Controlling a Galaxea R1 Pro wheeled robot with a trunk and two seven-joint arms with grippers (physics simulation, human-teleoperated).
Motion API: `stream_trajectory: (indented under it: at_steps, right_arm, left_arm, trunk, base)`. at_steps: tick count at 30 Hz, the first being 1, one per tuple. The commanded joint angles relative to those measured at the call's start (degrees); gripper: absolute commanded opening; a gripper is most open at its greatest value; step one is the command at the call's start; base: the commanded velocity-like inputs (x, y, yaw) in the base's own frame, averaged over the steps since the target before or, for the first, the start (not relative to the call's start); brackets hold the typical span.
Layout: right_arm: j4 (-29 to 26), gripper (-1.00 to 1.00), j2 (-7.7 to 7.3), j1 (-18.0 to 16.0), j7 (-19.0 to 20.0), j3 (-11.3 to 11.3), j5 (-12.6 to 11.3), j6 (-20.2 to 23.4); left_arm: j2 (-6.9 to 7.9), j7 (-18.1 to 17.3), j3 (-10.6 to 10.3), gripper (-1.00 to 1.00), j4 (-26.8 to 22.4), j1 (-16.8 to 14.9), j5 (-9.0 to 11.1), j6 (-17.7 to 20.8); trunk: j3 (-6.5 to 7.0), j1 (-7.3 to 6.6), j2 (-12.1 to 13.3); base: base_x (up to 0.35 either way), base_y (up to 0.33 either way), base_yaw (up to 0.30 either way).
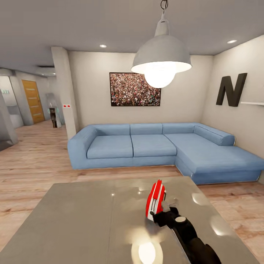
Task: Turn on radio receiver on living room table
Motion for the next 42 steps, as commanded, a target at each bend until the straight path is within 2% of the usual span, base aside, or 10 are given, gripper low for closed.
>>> stream_trajectory:
  at_steps: [1, 4, 9, 14, 15, 17, 22, 29, 39, 42]
  right_arm:
    - [-3.3, 1.00, 0.69, -1.4, 0.0, 0.4, -0.1, 2.5]
    - [-4.4, 1.00, 1.21, -3.6, 0.0, 0.5, -0.2, 3.5]
    - [-4.9, 1.00, 4.06, -9.7, 0.1, 0.6, -0.3, 10.0]
    - [-3.6, 1.00, 4.69, -16.6, 0.0, 0.0, -2.2, 12.1]
    - [-1.4, 1.00, 4.77, -19.1, 0.0, -1.1, -2.9, 13.1]
    - [8.9, 1.00, 4.79, -25.2, 0.1, -4.8, -3.7, 14.5]
    - [23.1, 1.00, 4.65, -31.8, 0.2, -7.1, -3.6, 14.6]
    - [24.8, 1.00, 4.53, -32.9, -0.6, -10.1, -3.7, 14.6]
    - [24.8, 1.00, 4.57, -33.0, -0.4, -11.0, -3.4, 14.5]
    - [24.8, 1.00, 4.55, -33.0, -0.4, -11.0, -3.4, 12.5]
  left_arm:
    - [0.00, 0.0, 0.0, 1.00, 0.0, 0.0, 0.0, 0.0]
    - [0.00, 0.0, 0.0, 1.00, 0.0, 0.0, 0.0, 0.0]
    - [0.10, 0.0, 0.1, 1.00, 0.0, 0.0, 0.1, -0.1]
    - [0.11, 0.0, 0.1, 1.00, 0.0, 0.0, 0.0, -1.0]
    - [0.06, 0.0, 0.1, 1.00, 0.1, 0.0, 0.0, -1.2]
    - [0.02, 0.0, 0.1, 1.00, 0.1, 0.0, 0.0, -1.3]
    - [0.29, -0.1, 0.1, 1.00, 0.1, 0.0, -0.1, -1.4]
    - [0.27, -0.1, 0.1, 1.00, 0.2, 0.0, -0.2, -1.4]
    - [0.35, 0.0, 0.1, 1.00, 0.2, 0.0, -0.3, -1.2]
    - [0.37, 0.0, 0.1, 1.00, 0.2, 0.0, -0.3, -1.3]
  trunk:
    - [0.00, 0.00, 0.0]
    - [0.00, 0.00, 0.0]
    - [0.00, 0.00, 0.0]
    - [0.00, 0.00, 0.0]
    - [0.00, 0.00, 0.0]
    - [0.00, 0.00, 0.0]
    - [0.00, 0.00, 0.0]
    - [0.00, 0.00, 0.0]
    - [0.00, 0.00, 0.0]
    - [0.00, 0.00, 0.0]
  base:
    - [0.000, 0.000, 0.000]
    - [0.000, 0.000, 0.000]
    - [0.000, 0.000, 0.000]
    - [0.000, 0.000, 0.000]
    - [0.000, 0.000, 0.000]
    - [0.000, 0.000, 0.000]
    - [0.000, 0.000, 0.000]
    - [0.000, 0.000, 0.000]
    - [0.174, 0.065, 0.000]
    - [0.117, 0.041, 0.000]
